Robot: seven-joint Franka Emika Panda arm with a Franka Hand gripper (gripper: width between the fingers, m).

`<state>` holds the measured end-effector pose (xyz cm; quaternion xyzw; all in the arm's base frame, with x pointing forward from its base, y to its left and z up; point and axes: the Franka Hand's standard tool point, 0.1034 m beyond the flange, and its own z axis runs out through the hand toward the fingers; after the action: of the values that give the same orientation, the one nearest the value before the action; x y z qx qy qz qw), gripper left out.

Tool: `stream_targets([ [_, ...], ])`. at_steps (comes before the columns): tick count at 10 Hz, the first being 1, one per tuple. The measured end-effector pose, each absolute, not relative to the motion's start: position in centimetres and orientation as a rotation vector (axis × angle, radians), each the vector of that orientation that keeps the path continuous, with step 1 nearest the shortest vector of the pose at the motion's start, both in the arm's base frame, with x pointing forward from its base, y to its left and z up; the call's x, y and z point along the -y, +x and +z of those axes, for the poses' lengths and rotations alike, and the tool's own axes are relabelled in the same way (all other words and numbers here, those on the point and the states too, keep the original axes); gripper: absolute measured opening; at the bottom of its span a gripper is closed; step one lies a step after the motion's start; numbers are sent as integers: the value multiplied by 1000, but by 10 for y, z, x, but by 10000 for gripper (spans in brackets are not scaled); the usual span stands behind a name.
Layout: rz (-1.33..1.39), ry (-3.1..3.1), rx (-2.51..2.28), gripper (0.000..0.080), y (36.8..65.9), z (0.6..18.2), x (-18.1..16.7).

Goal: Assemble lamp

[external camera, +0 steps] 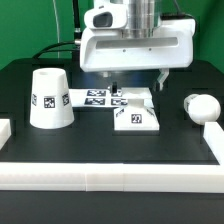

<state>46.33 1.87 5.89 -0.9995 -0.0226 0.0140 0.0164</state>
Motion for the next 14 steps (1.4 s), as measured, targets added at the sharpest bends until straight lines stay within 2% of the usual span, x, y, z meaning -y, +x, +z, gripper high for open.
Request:
stream_targets([
  [3,59,-3106,67,700,459,47,-20],
  [4,54,-3106,65,700,460,49,-21],
  [5,50,-3106,66,584,461,51,-21],
  [6,48,-3106,68,535,461,51,-21],
  [13,55,-3105,71,535,463,52,-22],
  [14,64,-3102,79,535,475,56,-25],
])
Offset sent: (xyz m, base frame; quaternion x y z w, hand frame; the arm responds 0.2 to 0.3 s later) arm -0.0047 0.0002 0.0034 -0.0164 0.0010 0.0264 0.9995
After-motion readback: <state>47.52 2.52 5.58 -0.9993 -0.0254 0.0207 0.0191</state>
